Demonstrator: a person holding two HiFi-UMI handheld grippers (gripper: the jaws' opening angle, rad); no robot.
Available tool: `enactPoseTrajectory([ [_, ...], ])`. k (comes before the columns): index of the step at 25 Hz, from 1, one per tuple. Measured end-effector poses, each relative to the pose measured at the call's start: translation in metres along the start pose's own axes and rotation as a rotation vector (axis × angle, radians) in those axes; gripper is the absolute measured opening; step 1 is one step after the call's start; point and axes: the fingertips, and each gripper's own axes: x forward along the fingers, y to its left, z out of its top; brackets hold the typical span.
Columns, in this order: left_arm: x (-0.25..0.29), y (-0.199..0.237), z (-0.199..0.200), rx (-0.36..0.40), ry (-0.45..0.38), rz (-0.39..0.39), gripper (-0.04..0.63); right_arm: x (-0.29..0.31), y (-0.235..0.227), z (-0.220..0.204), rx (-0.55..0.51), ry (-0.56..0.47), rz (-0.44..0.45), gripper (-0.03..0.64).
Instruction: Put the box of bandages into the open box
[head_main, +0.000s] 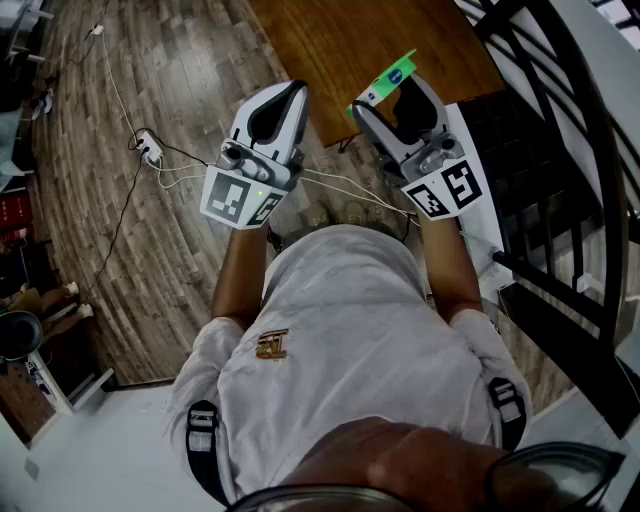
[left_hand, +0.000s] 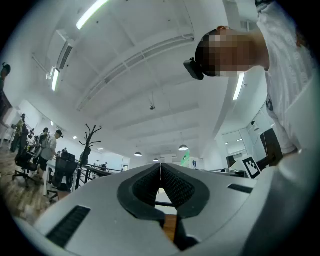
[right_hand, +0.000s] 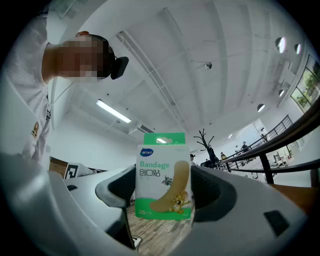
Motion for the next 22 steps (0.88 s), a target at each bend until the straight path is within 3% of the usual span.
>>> enactPoseTrajectory([
  [22, -0.006, 0.017, 0.0, -0.008, -0.014, 0.001, 0.02, 0.008, 0.0, 0.002, 0.039, -0.021, -0.007, 0.314],
])
